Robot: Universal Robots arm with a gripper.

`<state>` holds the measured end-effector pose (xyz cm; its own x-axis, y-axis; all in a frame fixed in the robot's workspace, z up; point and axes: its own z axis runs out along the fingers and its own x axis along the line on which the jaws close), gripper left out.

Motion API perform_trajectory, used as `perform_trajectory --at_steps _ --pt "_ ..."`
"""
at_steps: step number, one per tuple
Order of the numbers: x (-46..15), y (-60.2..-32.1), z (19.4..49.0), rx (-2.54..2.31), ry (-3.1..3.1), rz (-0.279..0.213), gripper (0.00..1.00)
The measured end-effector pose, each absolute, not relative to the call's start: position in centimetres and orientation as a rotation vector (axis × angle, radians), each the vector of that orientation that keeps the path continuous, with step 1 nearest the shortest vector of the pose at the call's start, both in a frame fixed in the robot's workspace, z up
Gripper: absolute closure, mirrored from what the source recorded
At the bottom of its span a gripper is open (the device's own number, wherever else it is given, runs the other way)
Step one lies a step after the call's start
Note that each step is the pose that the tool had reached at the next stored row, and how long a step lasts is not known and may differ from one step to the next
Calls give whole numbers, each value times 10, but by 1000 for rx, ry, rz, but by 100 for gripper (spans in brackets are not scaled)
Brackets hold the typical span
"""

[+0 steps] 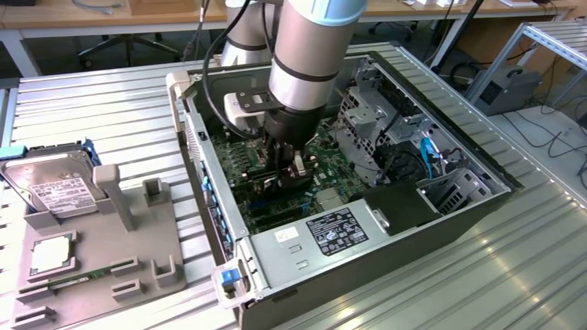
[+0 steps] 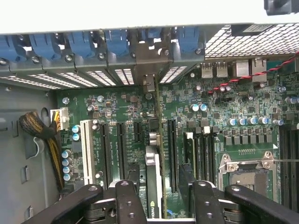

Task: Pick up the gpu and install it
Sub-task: 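Insert the gpu into the slot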

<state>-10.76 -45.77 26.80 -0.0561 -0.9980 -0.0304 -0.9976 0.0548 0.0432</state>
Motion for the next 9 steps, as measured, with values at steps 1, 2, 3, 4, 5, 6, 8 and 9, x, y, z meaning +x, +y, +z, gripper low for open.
perform_trajectory --at_steps 1,2,3,4,5,6,8,9 --pt "-108 -458 268 2153 -2276 -82 53" --pt "-108 -458 268 2153 -2276 -82 53" --pt "-107 -458 268 2155 -2274 -82 53" --pt "-107 -458 268 2161 -2268 -82 53" --pt "-107 -458 268 2167 -2262 -82 53" --pt "-106 -458 267 2174 -2255 -82 53" --pt "-104 -458 267 2190 -2239 -82 53" --pt "-104 -458 267 2194 -2235 -81 53"
